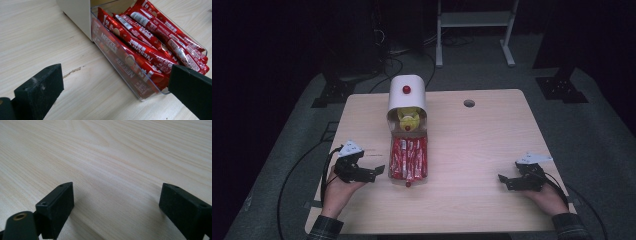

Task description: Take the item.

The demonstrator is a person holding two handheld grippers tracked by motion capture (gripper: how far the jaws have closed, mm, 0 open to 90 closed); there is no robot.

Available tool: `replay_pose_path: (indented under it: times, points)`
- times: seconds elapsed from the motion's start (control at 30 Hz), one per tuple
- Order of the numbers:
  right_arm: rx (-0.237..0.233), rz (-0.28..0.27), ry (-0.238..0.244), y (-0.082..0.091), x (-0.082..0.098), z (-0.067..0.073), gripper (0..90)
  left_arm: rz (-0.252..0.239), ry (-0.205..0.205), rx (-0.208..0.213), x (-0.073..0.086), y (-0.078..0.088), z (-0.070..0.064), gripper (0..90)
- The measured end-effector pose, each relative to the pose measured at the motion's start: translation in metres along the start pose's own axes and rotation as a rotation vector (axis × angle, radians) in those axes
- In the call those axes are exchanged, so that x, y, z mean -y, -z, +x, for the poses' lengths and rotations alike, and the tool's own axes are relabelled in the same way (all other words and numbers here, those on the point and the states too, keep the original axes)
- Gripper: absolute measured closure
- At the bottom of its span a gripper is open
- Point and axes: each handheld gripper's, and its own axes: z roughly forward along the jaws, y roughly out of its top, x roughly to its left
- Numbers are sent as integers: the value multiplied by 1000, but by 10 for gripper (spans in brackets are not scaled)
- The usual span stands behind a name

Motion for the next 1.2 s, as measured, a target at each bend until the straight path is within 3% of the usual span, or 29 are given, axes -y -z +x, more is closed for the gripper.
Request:
replay_pose_path:
  times: [1.2]
  points:
    - [0, 0, 1, 0, 0, 0, 115, -4, -26, 31, -25, -17, -14, 0]
